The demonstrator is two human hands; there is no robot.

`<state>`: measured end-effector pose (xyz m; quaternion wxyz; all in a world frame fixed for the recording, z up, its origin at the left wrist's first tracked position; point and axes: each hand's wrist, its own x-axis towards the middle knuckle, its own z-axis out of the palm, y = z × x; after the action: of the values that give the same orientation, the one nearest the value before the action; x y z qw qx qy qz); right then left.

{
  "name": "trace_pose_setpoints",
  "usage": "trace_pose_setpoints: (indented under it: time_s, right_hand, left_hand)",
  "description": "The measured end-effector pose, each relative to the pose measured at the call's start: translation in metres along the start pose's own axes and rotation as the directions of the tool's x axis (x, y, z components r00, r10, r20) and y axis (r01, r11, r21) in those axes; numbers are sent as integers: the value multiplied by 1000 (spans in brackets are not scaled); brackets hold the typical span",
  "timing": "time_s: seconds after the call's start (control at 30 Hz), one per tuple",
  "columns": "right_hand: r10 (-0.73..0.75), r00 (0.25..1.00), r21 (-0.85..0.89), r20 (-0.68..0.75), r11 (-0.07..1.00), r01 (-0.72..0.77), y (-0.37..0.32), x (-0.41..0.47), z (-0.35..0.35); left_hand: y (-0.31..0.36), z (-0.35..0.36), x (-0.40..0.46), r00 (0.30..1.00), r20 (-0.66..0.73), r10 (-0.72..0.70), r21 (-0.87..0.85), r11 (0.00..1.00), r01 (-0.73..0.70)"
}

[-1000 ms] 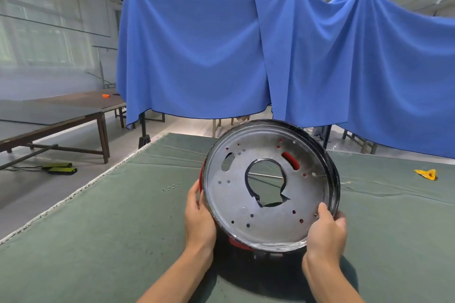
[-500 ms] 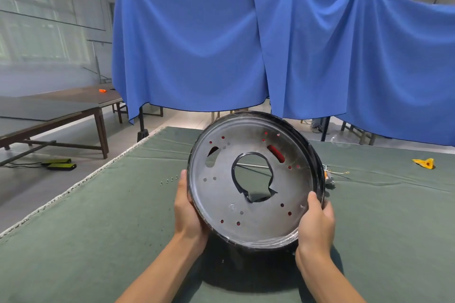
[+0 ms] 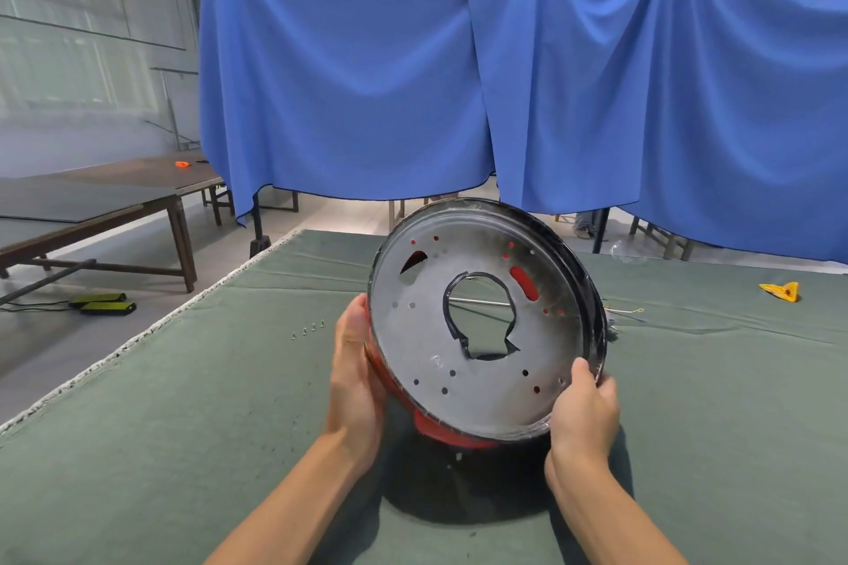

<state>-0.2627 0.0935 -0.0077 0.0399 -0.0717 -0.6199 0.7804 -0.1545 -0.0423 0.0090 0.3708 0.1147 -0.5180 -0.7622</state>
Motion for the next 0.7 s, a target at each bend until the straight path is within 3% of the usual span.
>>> trace_pose_setpoints:
  time_s: [0.17,0.3,0.57,0.7]
  right_hand:
    - [-32,997,-88,76,995,38,3,4,-4]
    - [-27,986,-129,166,991,48,2,6,-3]
    - [4,967,-6,255,1000,-3,-19,14,-10]
    - [30,942,90,334,994,-63,-28,18,-14]
  left_hand:
    - [-9,-4,4,996,-30,88,109,990,-85]
    - [-10,-8,6,993,-83,82,121,990,-71]
    - [-12,-21,6,995,-97,23,90,996,-14]
    - [-9,-19,6,992,-85,91,140,987,-79]
